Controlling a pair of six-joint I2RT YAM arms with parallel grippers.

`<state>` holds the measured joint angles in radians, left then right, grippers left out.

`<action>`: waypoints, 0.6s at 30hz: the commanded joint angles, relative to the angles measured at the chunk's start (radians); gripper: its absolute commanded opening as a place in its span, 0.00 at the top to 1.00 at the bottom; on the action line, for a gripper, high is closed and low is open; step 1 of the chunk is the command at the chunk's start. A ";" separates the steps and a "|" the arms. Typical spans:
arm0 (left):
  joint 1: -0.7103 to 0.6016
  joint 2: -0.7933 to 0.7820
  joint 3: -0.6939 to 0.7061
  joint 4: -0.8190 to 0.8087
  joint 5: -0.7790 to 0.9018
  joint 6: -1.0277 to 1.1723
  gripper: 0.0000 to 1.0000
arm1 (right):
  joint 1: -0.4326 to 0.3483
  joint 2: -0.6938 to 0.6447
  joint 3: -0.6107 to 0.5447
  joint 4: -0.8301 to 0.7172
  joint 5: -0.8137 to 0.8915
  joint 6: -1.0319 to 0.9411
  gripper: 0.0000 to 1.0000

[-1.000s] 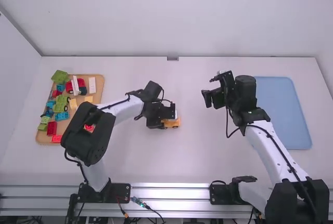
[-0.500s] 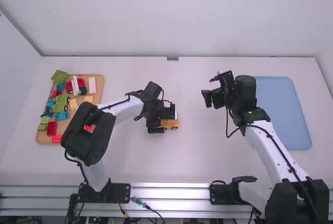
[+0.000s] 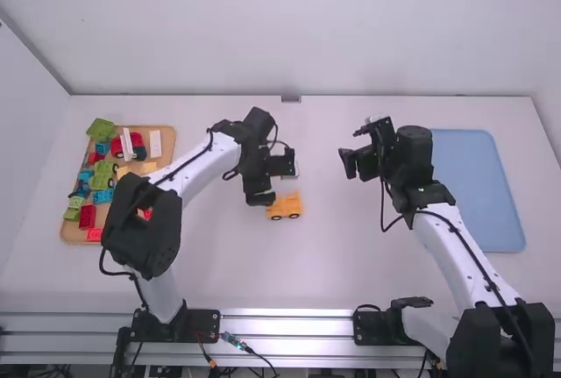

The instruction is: Assemble lego blocks to make yellow taxi

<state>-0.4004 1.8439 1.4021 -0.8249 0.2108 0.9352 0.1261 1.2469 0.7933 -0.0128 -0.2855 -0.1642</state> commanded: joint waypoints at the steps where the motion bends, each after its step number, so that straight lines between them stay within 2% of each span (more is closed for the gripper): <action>1: 0.051 -0.017 0.074 0.002 -0.106 -0.187 0.01 | -0.002 -0.022 -0.009 0.007 -0.005 0.002 0.01; 3: 0.106 -0.017 0.117 0.029 -0.198 -0.374 0.01 | -0.002 -0.022 -0.009 0.013 -0.003 0.002 0.01; 6: 0.177 -0.018 0.142 0.034 -0.254 -0.505 0.01 | -0.002 -0.022 -0.009 0.018 -0.003 0.002 0.01; 18: 0.613 -0.020 0.142 0.097 -0.248 -0.904 0.01 | -0.002 -0.022 -0.007 0.070 -0.006 0.010 0.01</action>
<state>0.1608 1.8439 1.5326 -0.7216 -0.0349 0.1814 0.1261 1.2465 0.7933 0.0498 -0.2852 -0.1593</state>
